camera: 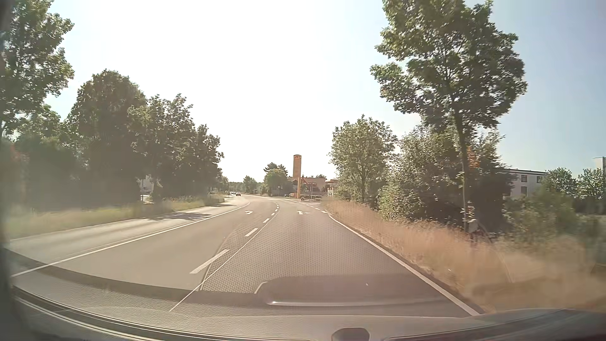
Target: Follow the waypoints while adhering to traffic rules and regulations
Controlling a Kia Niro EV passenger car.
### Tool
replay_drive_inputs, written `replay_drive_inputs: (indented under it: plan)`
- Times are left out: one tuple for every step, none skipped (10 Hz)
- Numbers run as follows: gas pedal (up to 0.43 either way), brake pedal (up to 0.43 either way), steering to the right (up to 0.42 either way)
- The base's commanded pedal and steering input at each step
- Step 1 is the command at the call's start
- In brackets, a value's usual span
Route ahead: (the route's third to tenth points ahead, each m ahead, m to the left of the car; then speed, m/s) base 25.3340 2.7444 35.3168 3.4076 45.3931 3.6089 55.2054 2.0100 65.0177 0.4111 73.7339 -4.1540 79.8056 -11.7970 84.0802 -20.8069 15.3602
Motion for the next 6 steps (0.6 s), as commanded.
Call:
replay_drive_inputs:
  plan:
    - [0.000,0.018,-0.015]
    - [0.000,0.018,-0.012]
    - [0.000,0.012,-0.011]
    - [0.000,0.018,-0.011]
    - [0.000,0.018,-0.010]
    - [0.000,0.018,-0.010]
